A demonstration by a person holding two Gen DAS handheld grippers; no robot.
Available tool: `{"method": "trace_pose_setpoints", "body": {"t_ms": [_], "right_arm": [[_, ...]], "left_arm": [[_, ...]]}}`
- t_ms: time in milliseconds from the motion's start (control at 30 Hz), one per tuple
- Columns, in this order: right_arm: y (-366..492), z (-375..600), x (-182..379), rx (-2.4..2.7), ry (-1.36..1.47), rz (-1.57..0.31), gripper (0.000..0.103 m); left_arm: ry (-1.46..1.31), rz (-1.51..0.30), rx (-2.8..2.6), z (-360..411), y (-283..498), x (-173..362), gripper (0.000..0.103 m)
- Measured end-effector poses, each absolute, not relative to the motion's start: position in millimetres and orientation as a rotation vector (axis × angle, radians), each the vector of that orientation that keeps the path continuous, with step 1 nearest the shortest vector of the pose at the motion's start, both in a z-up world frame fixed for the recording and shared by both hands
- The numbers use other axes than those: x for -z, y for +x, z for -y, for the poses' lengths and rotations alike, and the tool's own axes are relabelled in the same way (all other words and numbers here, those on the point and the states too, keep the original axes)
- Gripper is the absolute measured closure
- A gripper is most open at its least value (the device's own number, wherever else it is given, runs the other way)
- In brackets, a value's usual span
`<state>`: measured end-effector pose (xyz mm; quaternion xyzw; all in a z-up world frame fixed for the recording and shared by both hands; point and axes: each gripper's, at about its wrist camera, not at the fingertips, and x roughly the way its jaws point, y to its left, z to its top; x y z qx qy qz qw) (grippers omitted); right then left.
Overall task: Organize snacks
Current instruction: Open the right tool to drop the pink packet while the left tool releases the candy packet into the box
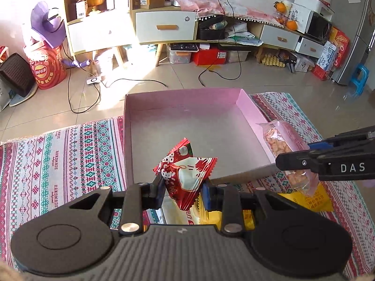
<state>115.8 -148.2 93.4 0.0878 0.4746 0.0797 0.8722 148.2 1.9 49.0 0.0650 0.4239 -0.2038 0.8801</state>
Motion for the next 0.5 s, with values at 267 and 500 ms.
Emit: {"method": "trace_pose_setpoints", "body": {"t_ms": [267, 500], "right_arm": [[149, 157, -70, -0.120, 0.202, -0.936, 0.074], [157, 151, -60, -0.087, 0.173, -0.924, 0.074]], "left_arm": [[0.117, -0.868, 0.373, 2, 185, -14, 0.066], [0.166, -0.897, 0.363, 5, 182, 1, 0.066]]}}
